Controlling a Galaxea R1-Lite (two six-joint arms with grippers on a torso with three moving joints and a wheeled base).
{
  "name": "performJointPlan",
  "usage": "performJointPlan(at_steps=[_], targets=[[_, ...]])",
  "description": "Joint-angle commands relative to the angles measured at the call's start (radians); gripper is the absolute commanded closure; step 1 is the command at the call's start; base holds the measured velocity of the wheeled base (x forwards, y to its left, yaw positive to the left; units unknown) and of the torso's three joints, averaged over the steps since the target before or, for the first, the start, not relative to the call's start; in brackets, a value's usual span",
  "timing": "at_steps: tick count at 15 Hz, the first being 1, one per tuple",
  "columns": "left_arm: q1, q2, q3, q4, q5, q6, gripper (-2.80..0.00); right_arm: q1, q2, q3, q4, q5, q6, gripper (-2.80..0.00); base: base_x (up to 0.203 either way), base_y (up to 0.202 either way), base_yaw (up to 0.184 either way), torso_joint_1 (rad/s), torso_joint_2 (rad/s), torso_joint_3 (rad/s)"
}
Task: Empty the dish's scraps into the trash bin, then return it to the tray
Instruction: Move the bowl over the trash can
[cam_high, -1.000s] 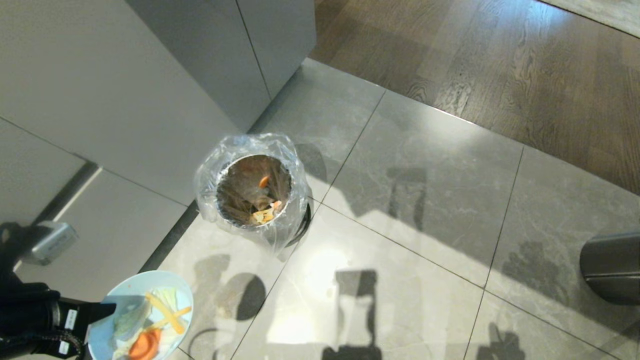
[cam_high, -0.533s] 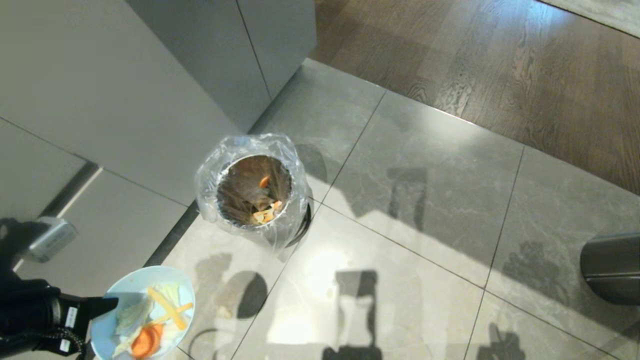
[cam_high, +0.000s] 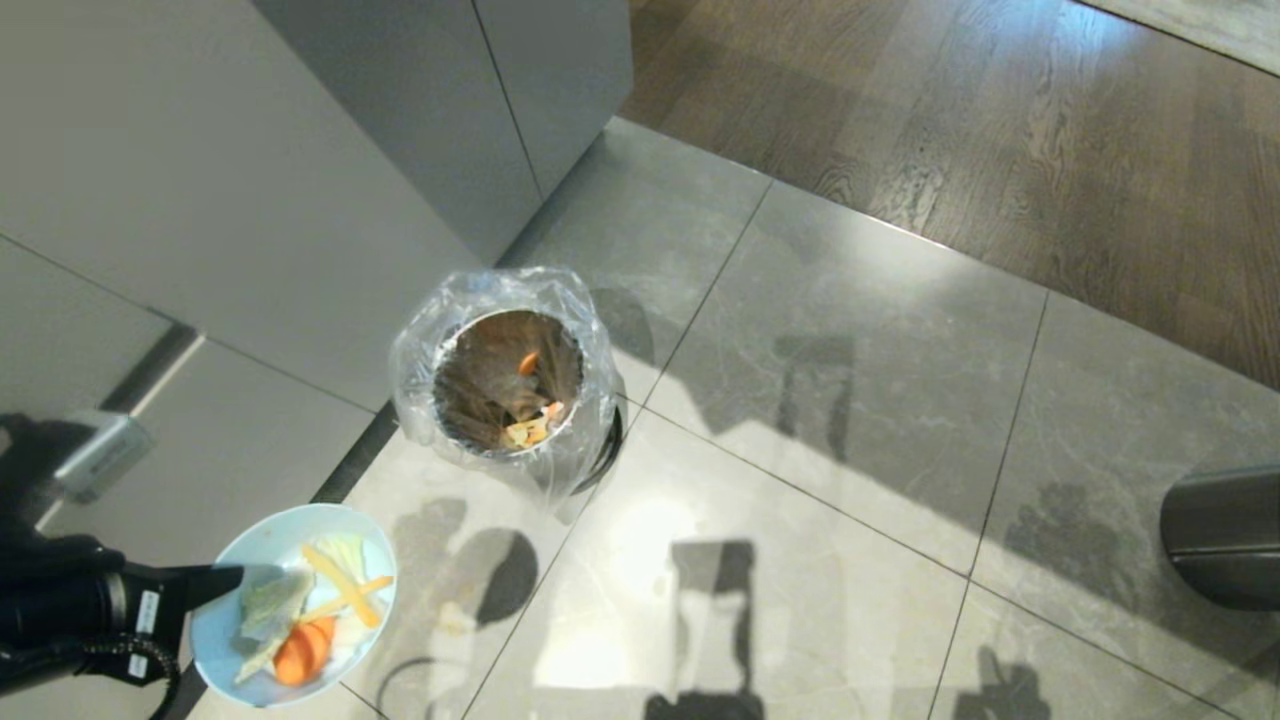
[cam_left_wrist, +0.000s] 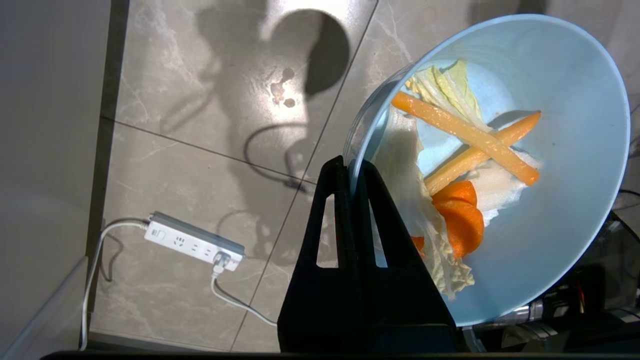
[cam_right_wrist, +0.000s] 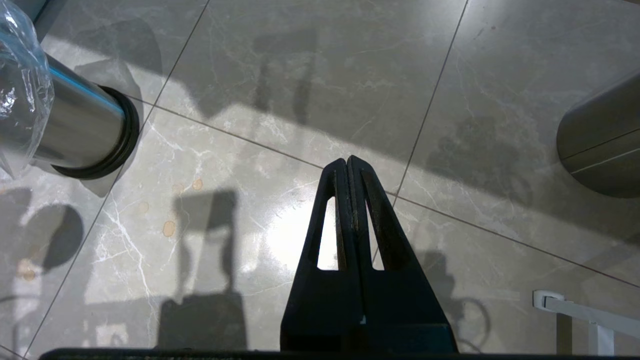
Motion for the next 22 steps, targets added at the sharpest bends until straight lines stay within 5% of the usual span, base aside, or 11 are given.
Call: performJointPlan(at_steps=[1,6,14,17,22], targets=[[-0.001,0.003,-0.009,-0.005,-0.001,0.002,0.00,0.000,0.000,0.000,0.000,0.000,0.001,0.00,0.000,0.000,0.000,0.000,0.00,0.000],[-0.011,0.057,-0.016,-0.123,0.093,0.091,0.00,0.000,0.000,0.000,0.000,0.000,0.001,0.00,0.000,0.000,0.000,0.000,0.00,0.000],[-0.112,0.272,-0.141,-0.278,0.099,0.133,0.00,0.000,0.001,0.000,0.000,0.000,0.001,0.00,0.000,0.000,0.000,0.000,0.00,0.000],[-0.122,0.345,-0.217,-0.283,0.100,0.254,0.00,0.000,0.001,0.000,0.000,0.000,0.001,0.00,0.000,0.000,0.000,0.000,0.00,0.000],[-0.137,0.388,-0.284,-0.308,0.100,0.364,0.00,0.000,0.000,0.000,0.000,0.000,0.001,0.00,0.000,0.000,0.000,0.000,0.00,0.000]])
